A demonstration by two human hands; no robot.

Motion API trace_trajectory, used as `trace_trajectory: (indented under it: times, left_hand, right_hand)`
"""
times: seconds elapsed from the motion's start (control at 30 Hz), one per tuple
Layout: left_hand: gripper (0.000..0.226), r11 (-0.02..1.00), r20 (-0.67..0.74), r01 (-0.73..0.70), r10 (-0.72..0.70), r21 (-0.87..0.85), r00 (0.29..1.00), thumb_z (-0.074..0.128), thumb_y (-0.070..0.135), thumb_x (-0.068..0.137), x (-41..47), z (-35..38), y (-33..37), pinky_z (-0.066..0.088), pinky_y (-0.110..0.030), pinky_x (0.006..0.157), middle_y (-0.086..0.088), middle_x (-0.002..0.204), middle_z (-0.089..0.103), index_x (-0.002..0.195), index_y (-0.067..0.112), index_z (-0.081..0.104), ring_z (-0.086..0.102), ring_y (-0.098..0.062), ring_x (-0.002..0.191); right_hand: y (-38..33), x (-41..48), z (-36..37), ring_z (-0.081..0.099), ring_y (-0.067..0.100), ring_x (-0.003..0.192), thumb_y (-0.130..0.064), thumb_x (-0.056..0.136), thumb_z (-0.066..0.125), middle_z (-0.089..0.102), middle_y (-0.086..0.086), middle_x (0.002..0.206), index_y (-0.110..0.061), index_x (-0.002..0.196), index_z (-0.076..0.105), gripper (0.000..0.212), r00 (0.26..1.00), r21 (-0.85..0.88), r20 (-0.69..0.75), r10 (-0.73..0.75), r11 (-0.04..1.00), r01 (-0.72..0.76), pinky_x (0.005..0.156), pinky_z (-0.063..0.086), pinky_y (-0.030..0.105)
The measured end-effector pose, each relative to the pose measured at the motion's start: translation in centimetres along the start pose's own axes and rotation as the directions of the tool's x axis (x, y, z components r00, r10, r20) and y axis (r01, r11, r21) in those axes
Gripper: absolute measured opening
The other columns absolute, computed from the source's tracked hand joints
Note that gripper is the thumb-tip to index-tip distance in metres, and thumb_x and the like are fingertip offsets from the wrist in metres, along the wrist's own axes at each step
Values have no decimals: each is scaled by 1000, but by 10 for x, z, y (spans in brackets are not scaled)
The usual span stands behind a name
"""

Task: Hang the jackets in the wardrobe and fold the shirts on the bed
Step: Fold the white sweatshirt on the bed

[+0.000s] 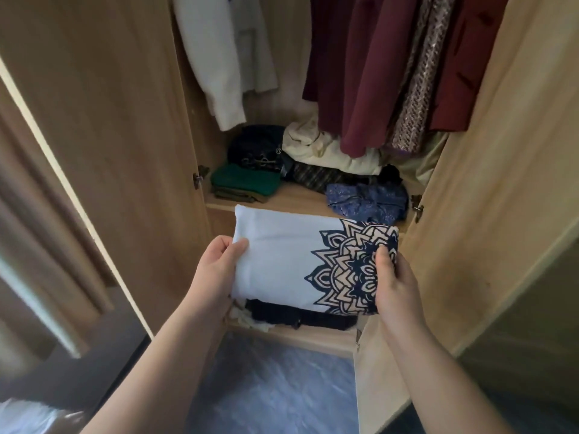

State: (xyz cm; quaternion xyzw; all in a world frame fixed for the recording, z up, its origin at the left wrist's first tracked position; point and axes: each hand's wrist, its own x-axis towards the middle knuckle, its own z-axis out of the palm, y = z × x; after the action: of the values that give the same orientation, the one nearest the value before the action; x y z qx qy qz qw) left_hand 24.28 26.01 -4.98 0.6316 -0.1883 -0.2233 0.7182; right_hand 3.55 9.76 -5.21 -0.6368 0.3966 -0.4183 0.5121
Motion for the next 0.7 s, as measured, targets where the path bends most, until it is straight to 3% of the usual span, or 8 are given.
trace_trajectory:
  times: [0.17, 0.3, 0.43, 0.5, 0.6, 0.67, 0.7]
  left_hand:
    - [24, 999, 42, 39, -39, 4, 998, 60, 34, 95, 106, 14, -21, 48, -41, 53, -8, 81, 59, 89, 13, 49, 58, -27, 69]
    - [35, 996, 84, 83, -80, -32, 993, 67, 44, 82, 202, 20, -36, 48, -46, 64, -12, 90, 62, 89, 14, 50, 60, -29, 79]
    - [32, 990, 102, 144, -144, 10, 984, 65, 36, 93, 301, 27, -49, 57, -55, 74, -19, 101, 66, 97, 8, 50, 67, -38, 89]
    - [34, 984, 86, 163, -169, 73, 982, 65, 36, 94, 348, 34, -55, 57, -57, 78, -19, 104, 66, 98, 5, 50, 68, -38, 91]
    - [31, 973, 35, 163, -171, 164, 985, 64, 35, 95, 407, 55, -69, 53, -38, 65, -16, 89, 61, 89, 8, 51, 62, -30, 78]
    - [29, 959, 31, 146, -158, 243, 987, 63, 33, 96, 438, 69, -77, 44, -22, 54, -9, 78, 55, 88, 8, 50, 55, -21, 68]
    - [30, 947, 37, 130, -146, 293, 989, 62, 33, 96, 452, 75, -81, 40, -21, 51, -5, 75, 52, 87, 8, 49, 51, -18, 65]
  right_hand:
    - [20, 93, 48, 59, -2, 87, -45, 101, 45, 62, -18, 94, -29, 106, 57, 21, 999, -49, -21, 35, 998, -36, 57, 44, 10]
    - [45, 169, 102, 54, -9, 80, -42, 101, 45, 59, -21, 93, -33, 108, 54, 14, 997, -65, -50, 65, 996, -68, 61, 40, 12]
    - [65, 247, 158, 53, -4, 76, -45, 102, 42, 58, -12, 94, -32, 115, 48, 19, 983, -109, -86, 159, 980, -168, 56, 40, 11]
    - [79, 285, 183, 60, 9, 83, -53, 100, 42, 63, -4, 106, -25, 118, 54, 35, 970, -151, -109, 217, 961, -232, 66, 50, 22]
    - [98, 333, 206, 64, 26, 103, -57, 98, 41, 67, 4, 114, -21, 118, 61, 45, 967, -227, -154, 202, 945, -234, 92, 51, 42]
    - [104, 361, 214, 63, 26, 105, -54, 99, 41, 67, 4, 113, -20, 118, 62, 45, 973, -271, -171, 157, 942, -199, 95, 49, 42]
    - [105, 374, 217, 62, 26, 105, -54, 99, 42, 67, 4, 114, -19, 119, 62, 45, 975, -282, -176, 138, 942, -185, 96, 48, 41]
